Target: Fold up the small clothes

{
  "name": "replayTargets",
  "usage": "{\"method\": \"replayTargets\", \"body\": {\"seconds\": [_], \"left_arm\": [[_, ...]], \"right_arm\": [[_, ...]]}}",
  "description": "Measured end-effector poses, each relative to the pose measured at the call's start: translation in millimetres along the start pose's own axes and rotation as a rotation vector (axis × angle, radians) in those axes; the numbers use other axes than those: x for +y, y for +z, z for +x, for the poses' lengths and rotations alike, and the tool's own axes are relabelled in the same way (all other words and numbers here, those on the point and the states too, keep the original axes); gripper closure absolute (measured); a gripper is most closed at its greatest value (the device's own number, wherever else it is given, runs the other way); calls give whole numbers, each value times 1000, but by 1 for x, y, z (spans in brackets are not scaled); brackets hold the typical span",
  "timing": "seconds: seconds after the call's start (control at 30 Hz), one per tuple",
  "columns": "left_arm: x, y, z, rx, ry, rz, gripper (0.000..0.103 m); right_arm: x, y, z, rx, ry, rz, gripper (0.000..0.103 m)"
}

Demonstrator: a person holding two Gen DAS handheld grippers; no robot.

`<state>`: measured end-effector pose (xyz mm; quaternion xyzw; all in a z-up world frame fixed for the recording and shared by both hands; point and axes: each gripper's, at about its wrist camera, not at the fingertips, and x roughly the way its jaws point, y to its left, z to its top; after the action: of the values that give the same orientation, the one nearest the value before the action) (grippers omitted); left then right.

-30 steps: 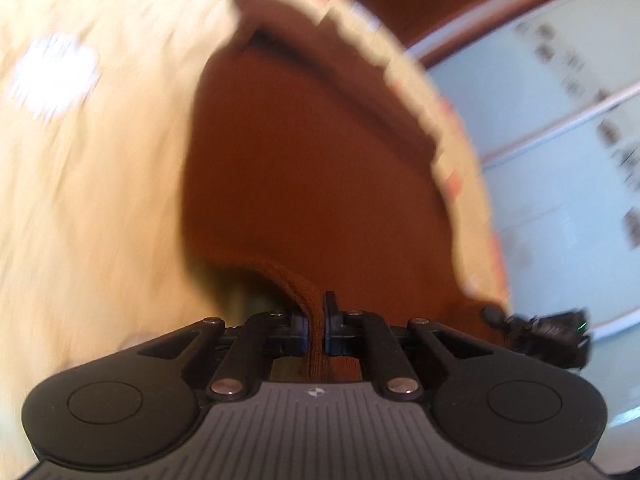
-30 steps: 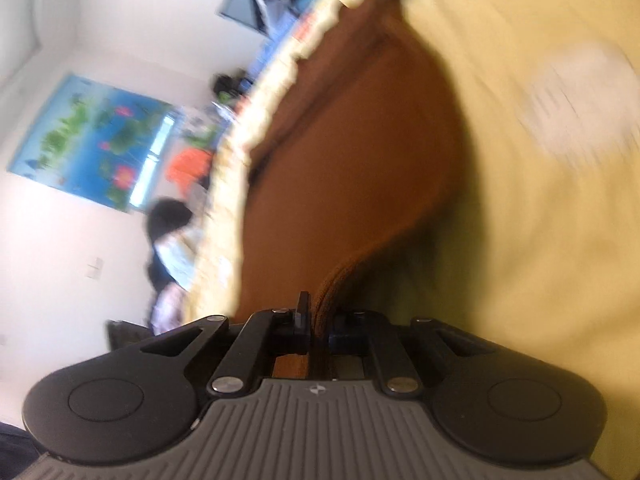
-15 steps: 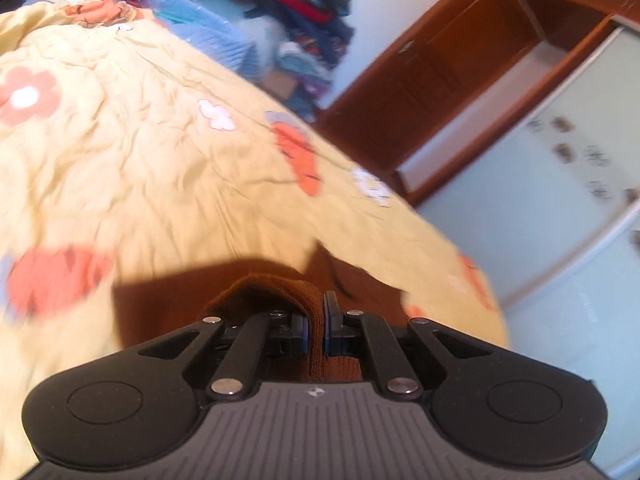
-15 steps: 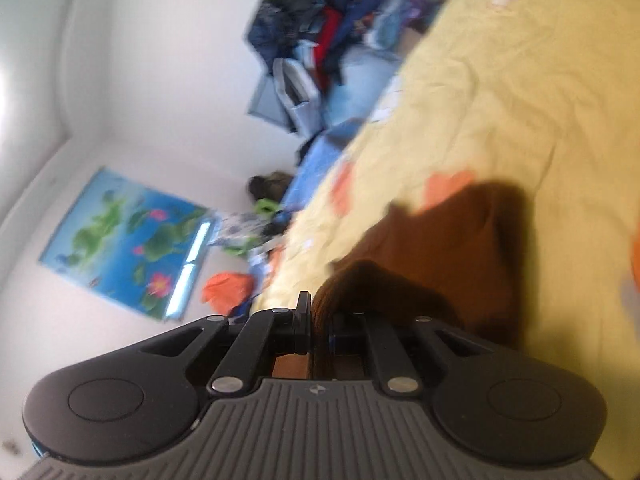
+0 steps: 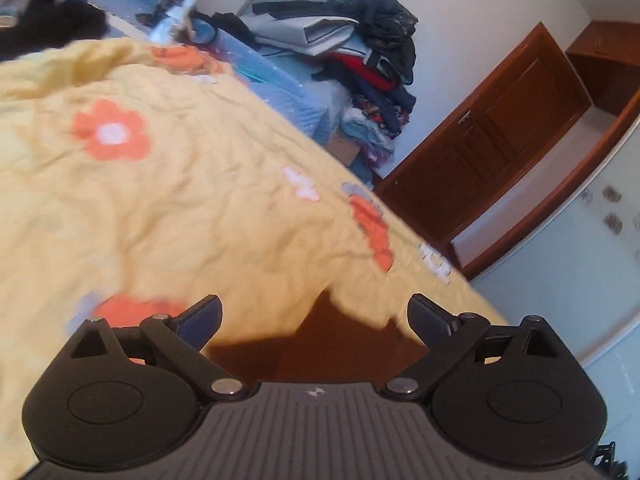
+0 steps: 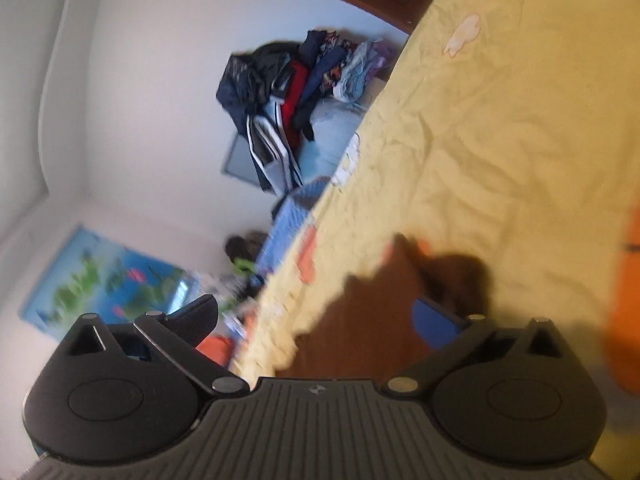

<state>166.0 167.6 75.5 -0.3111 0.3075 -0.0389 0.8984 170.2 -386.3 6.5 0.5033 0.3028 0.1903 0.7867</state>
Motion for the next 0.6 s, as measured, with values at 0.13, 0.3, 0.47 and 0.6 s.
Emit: {"method": "replayTargets", "body": {"seconds": [0.13,0.3,0.47,0.6], "left_arm": [[35,-60,-49,59,42,-56,3],[53,-111,-71,78,37,-119,3],[32,-103,-42,96,6,-89,5],[10,-107,-25,110,125,49,79]], "right_arm": [[-5,-53,-49,76,-134,-95,0],[-1,-101,-77,118,-210,-172,0],[10,-93,-43,159,-155,-123,4],[10,-83,-15,200,-183,-133,65]]}}
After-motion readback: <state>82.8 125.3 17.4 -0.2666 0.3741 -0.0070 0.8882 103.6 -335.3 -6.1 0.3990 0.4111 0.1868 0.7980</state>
